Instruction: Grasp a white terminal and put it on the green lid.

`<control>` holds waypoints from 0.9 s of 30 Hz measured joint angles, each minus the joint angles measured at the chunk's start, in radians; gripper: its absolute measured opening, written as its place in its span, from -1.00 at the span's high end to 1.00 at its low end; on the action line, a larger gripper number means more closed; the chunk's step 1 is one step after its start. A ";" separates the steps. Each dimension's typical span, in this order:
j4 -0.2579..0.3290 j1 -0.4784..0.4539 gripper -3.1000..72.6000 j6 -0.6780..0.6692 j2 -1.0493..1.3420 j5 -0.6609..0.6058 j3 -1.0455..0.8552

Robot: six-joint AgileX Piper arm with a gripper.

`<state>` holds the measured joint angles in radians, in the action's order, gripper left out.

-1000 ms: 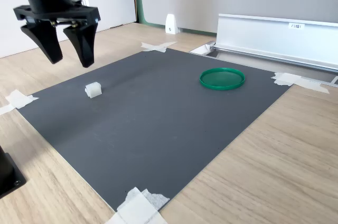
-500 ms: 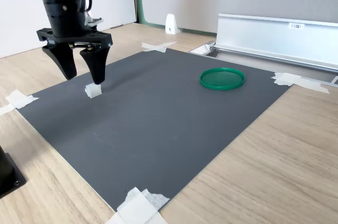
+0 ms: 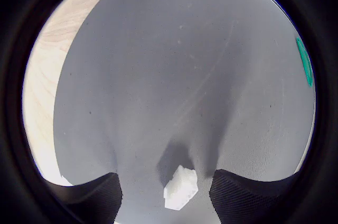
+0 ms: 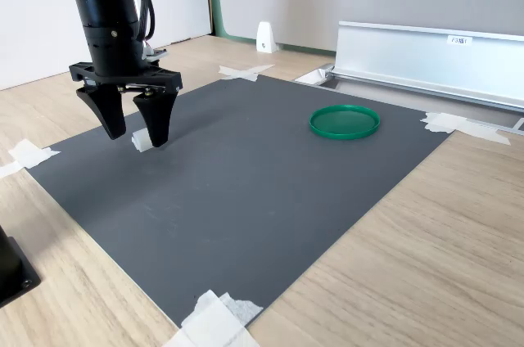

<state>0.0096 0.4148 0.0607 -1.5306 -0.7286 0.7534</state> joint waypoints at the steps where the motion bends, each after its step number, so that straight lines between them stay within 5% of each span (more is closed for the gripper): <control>1: 0.000 0.000 -0.93 0.000 0.000 0.004 0.000; 6: 0.000 0.000 -0.71 0.000 0.000 0.007 0.000; 22: -0.016 0.000 0.56 0.012 -0.028 0.006 0.001; 27: -0.024 -0.007 0.68 -0.011 -0.028 -0.010 0.009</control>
<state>-0.0146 0.4076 0.0500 -1.5585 -0.7385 0.7622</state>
